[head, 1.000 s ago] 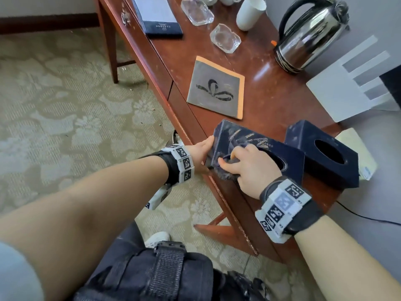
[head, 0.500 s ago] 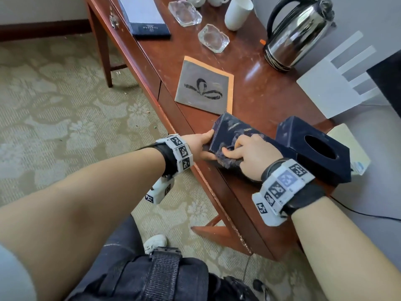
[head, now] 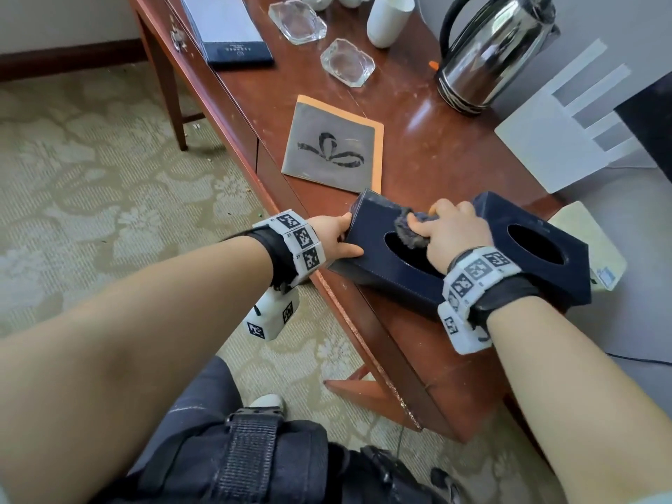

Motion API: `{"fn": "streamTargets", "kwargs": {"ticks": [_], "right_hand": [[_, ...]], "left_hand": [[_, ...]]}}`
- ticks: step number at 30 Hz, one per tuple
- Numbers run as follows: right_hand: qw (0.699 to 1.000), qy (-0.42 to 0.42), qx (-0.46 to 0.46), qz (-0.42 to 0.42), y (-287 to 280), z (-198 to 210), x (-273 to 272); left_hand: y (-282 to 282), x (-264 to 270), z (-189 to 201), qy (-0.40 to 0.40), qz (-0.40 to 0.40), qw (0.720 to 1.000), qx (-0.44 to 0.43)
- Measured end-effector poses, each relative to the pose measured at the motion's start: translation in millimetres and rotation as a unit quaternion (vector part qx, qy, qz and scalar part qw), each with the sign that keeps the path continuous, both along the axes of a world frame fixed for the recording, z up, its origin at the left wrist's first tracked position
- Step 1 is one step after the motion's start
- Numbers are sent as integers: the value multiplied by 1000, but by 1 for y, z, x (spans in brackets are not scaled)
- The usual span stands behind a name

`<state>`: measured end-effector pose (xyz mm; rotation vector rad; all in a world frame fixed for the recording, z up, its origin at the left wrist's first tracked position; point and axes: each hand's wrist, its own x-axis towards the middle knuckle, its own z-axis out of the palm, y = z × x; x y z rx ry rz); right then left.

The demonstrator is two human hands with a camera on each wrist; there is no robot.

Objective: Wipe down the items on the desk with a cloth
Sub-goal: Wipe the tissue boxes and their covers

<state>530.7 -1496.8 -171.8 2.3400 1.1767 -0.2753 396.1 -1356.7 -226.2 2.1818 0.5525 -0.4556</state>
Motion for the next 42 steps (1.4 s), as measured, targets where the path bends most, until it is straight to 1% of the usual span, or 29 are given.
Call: {"fn": "streamTargets", "kwargs": {"ticks": [2, 3, 5, 6, 7, 9, 10, 13, 15, 18, 21, 23, 25, 27, 29, 32, 34, 35, 37, 40, 42], "right_hand": [[998, -4, -51, -43, -4, 14, 7], [997, 4, -42, -66, -1, 18, 8], [995, 19, 53, -82, 15, 16, 4], [992, 18, 104, -62, 26, 9, 0], [991, 23, 128, -31, 38, 2, -8], [994, 23, 104, 33, 53, -12, -20], [995, 16, 89, 44, 54, -17, -20], [998, 13, 59, 14, 39, -13, -3], [1000, 2, 14, -18, 17, -8, 14], [996, -45, -44, -56, -19, -2, 24], [995, -65, -36, -62, -30, -4, 20], [998, -50, 6, -48, -23, -8, 13], [998, -39, 53, -12, -18, -15, 5], [997, -30, 68, -7, -26, -17, 5], [998, -28, 46, -35, -45, -14, 15], [995, -46, -29, -84, -75, -1, 31], [990, -52, -70, -109, -81, 6, 34], [989, -53, -75, -112, -78, 8, 33], [994, -44, -41, -94, -57, 5, 26], [999, -31, 32, -26, -19, -9, 0], [999, -26, 46, 0, -13, -14, -6]], "left_hand": [[-1, 0, 2, 2, 2, 1000, 1], [-1, 1, 3, 5, 2, 1000, 0], [-1, 2, 4, 13, 1, 1000, 1], [-1, 3, 4, 16, 0, 1000, 3], [-1, 4, 5, 19, 0, 1000, 5], [-2, 5, 5, 23, 0, 1000, 9], [-3, 6, 5, 26, 0, 1000, 11], [-3, 6, 6, 28, 0, 1000, 12], [-2, 5, 5, 28, 1, 1000, 11], [-3, 5, 6, 25, 2, 1000, 13], [-2, 6, 6, 27, 6, 999, 21], [-3, 6, 7, 26, 9, 999, 22], [-4, 5, 6, 25, 11, 999, 20], [-5, 5, 5, 27, 13, 999, 20], [-6, 5, 6, 30, 16, 999, 25], [-6, 5, 6, 31, 17, 999, 26], [-6, 5, 7, 30, 21, 999, 30], [-7, 5, 7, 30, 21, 999, 33], [-8, 6, 8, 30, 20, 999, 36], [-8, 6, 10, 35, 14, 998, 44], [-8, 7, 10, 37, 9, 998, 46]]}}
